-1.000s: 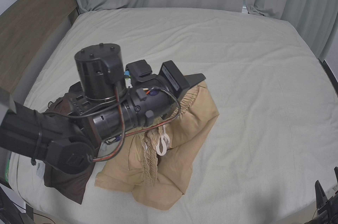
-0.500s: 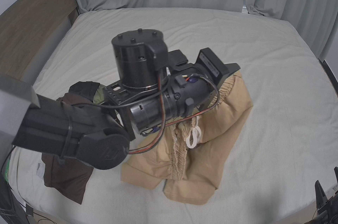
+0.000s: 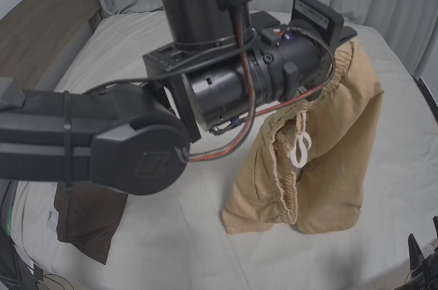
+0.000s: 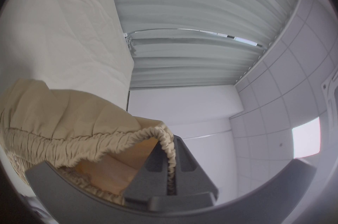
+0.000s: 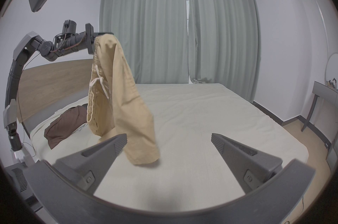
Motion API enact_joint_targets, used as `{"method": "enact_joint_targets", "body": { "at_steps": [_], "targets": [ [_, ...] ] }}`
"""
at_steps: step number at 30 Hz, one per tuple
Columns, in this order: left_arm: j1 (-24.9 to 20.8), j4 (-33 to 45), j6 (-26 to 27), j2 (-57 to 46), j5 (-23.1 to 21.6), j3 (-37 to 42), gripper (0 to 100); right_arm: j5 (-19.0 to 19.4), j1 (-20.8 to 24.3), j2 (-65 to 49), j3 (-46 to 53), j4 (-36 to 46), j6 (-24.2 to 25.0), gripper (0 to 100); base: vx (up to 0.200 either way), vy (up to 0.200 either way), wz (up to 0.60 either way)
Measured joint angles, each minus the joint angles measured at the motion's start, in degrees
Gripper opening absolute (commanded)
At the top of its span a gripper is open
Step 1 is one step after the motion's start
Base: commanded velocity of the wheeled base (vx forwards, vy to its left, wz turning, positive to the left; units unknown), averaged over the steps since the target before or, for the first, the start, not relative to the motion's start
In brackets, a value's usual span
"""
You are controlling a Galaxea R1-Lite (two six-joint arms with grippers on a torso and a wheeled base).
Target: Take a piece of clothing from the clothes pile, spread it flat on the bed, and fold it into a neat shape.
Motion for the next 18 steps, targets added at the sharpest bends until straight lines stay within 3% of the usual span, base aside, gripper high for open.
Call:
{"method": "enact_joint_targets", "body": {
  "at_steps": [4, 10, 13, 18],
  "targets": [
    [-0.63, 0.65, -4.36, -1.46, 0.17, -2.02, 0, 0.00, 0.00, 0.00, 0.00, 0.00, -0.02, 100, 0.000, 0.000, 0.00],
    [0.72, 1.39, -4.72, -4.90, -0.02, 0.68, 0, 0.01, -0.06, 0.00, 0.00, 0.00, 0.00, 100, 0.000, 0.000, 0.00],
    [2.17, 1.15, -3.01, -6.70, -0.88, 5.80, 0, 0.01, -0.06, 0.00, 0.00, 0.00, 0.00, 100, 0.000, 0.000, 0.00],
    [5.60, -1.79, 4.46, -9.20, -4.13, 18.49, 0, 0.00, -0.06, 0.00, 0.00, 0.00, 0.00, 100, 0.000, 0.000, 0.00]
  ]
}}
